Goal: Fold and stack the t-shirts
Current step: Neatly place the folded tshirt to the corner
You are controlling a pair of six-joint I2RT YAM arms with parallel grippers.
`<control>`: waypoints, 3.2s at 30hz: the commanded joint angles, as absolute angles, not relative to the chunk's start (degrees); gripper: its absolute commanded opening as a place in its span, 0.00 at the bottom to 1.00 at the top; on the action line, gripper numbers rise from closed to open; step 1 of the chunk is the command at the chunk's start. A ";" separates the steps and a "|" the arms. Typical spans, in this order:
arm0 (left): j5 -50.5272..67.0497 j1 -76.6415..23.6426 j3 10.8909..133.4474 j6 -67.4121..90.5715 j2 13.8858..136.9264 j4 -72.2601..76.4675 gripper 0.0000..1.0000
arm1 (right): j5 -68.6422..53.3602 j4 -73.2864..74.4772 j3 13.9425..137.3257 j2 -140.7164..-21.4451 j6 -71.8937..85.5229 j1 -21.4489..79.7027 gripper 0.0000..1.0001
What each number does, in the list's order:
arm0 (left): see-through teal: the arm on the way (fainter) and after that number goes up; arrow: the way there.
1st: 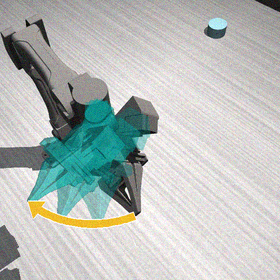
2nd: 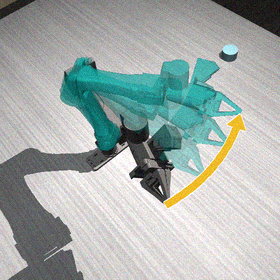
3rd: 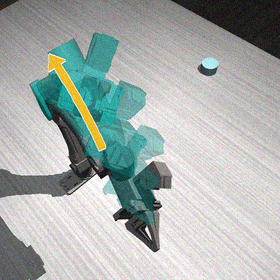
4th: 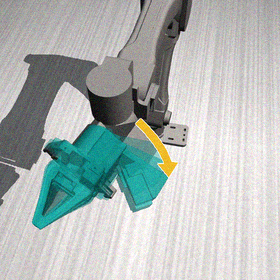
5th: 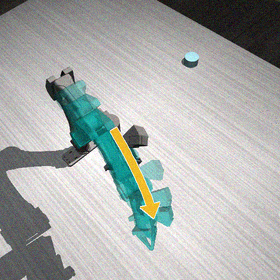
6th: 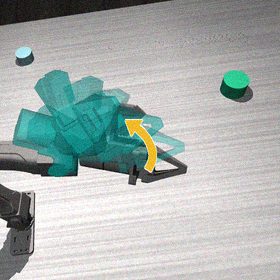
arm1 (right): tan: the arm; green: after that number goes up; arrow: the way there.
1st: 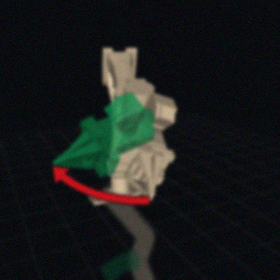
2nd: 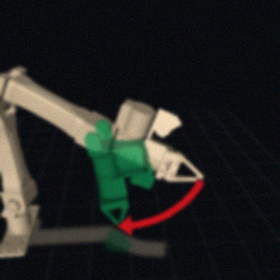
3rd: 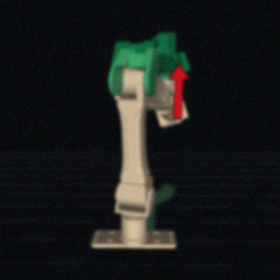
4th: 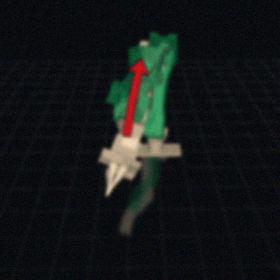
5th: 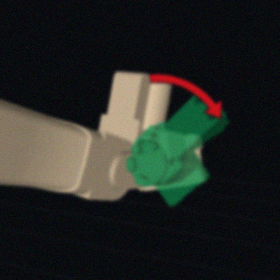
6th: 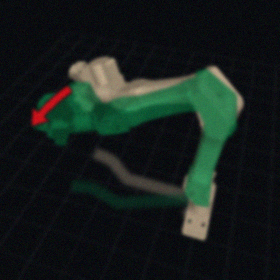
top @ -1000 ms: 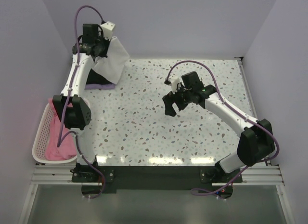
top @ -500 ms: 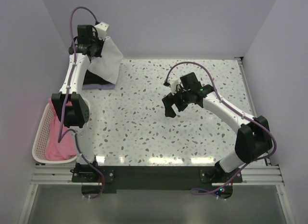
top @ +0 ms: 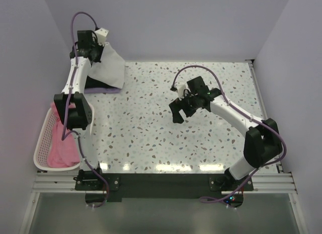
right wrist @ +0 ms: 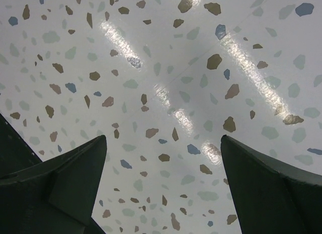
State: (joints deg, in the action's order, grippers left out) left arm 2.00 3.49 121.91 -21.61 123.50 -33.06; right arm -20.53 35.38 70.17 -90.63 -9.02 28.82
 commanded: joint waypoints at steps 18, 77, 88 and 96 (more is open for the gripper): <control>-2.02 8.00 122.43 -30.14 130.25 -23.20 0.49 | -20.65 36.65 73.74 -93.69 -8.70 28.65 0.99; 7.82 9.93 128.41 -19.25 135.53 -31.46 0.36 | -21.27 37.79 73.13 -91.41 -7.65 24.70 0.99; 7.56 9.93 128.76 -19.95 138.16 -30.24 0.32 | -20.74 37.62 72.69 -91.76 -7.82 24.61 0.99; 8.00 9.93 128.15 -19.78 137.29 -27.07 0.16 | -20.74 37.71 73.04 -92.72 -7.82 24.70 0.99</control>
